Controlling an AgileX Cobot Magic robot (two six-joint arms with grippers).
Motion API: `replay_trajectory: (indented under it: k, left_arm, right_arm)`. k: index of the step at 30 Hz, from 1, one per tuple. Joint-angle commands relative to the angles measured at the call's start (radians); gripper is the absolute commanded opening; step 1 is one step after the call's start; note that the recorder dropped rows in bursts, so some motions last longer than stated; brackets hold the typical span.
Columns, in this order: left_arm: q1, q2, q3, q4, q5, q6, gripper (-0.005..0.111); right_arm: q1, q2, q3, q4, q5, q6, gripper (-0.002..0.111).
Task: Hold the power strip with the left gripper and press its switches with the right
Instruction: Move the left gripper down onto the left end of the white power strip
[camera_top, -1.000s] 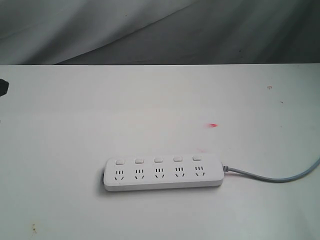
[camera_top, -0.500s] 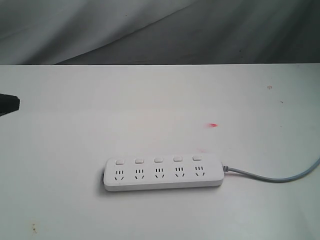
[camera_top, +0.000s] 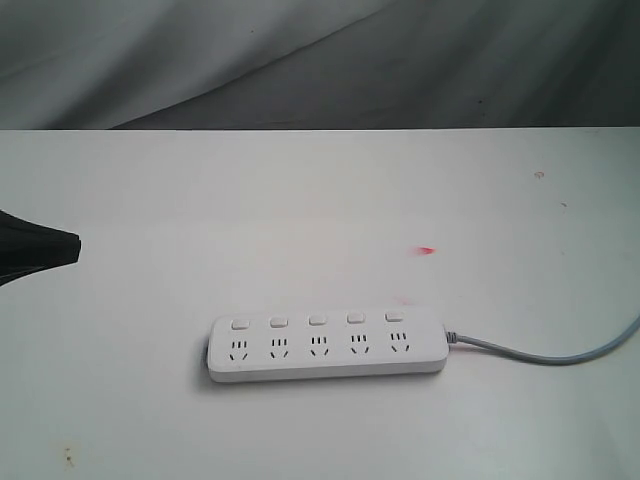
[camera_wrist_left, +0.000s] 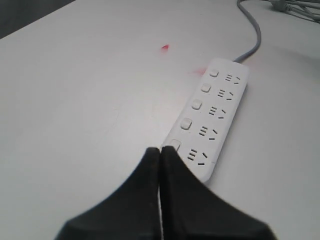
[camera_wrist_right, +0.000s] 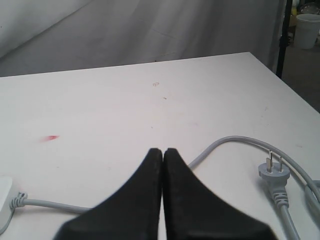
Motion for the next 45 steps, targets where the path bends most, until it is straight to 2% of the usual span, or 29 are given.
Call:
replay_trajectory:
  k: [1, 5, 8, 10, 17, 21, 24, 29, 31, 34, 39, 41, 44, 45]
  left_arm:
    - [-0.006, 0.000, -0.008, -0.005, 0.014, 0.007, 0.000]
    - [-0.006, 0.000, -0.008, -0.062, 0.007, 0.007, 0.001]
    - [-0.022, 0.000, -0.032, 0.005, 0.014, 0.007, 0.004]
    - [-0.057, 0.000, -0.059, 0.069, 0.005, 0.007, 0.007]
    - [-0.246, 0.049, -0.160, 0.265, -0.072, 0.007, 0.020]
    - [-0.279, 0.121, -0.194, 0.329, -0.072, 0.007, 0.027]
    - [-0.279, 0.185, -0.199, 0.353, -0.086, 0.007, 0.040]
    - [-0.279, 0.277, -0.199, 0.356, -0.098, 0.007, 0.069]
    - [-0.279, 0.300, -0.199, 0.324, -0.098, 0.007, 0.076]
    - [-0.296, 0.326, -0.203, 0.291, -0.102, 0.007, 0.076]
    - [-0.382, 0.360, -0.221, 0.296, -0.120, 0.007, 0.076]
    - [-0.426, 0.371, -0.221, 0.296, -0.175, 0.007, 0.076]
    - [-0.516, 0.410, -0.221, 0.293, -0.366, 0.007, 0.076]
    - [-0.525, 0.417, -0.221, 0.290, -0.393, 0.007, 0.076]
  right_arm:
    - [-0.008, -0.007, 0.004, -0.003, 0.000, -0.002, 0.000]
    - [-0.008, -0.007, 0.004, -0.003, 0.000, -0.002, 0.000]
    - [-0.008, -0.007, 0.004, -0.003, 0.000, -0.002, 0.000]
    - [-0.008, -0.007, 0.004, -0.003, 0.000, -0.002, 0.000]
    - [-0.008, -0.007, 0.004, -0.003, 0.000, -0.002, 0.000]
    - [-0.008, -0.007, 0.004, -0.003, 0.000, -0.002, 0.000]
    - [-0.008, -0.007, 0.004, -0.003, 0.000, -0.002, 0.000]
    - [-0.008, -0.007, 0.004, -0.003, 0.000, -0.002, 0.000]
    - [-0.008, -0.007, 0.004, -0.003, 0.000, -0.002, 0.000]
    - [-0.008, -0.007, 0.004, -0.003, 0.000, -0.002, 0.000]
    - [-0.008, -0.007, 0.004, -0.003, 0.000, -0.002, 0.000]
    - [-0.008, -0.007, 0.004, -0.003, 0.000, -0.002, 0.000]
    - [-0.008, -0.007, 0.004, -0.003, 0.000, -0.002, 0.000]
    - [-0.008, -0.007, 0.004, -0.003, 0.000, -0.002, 0.000]
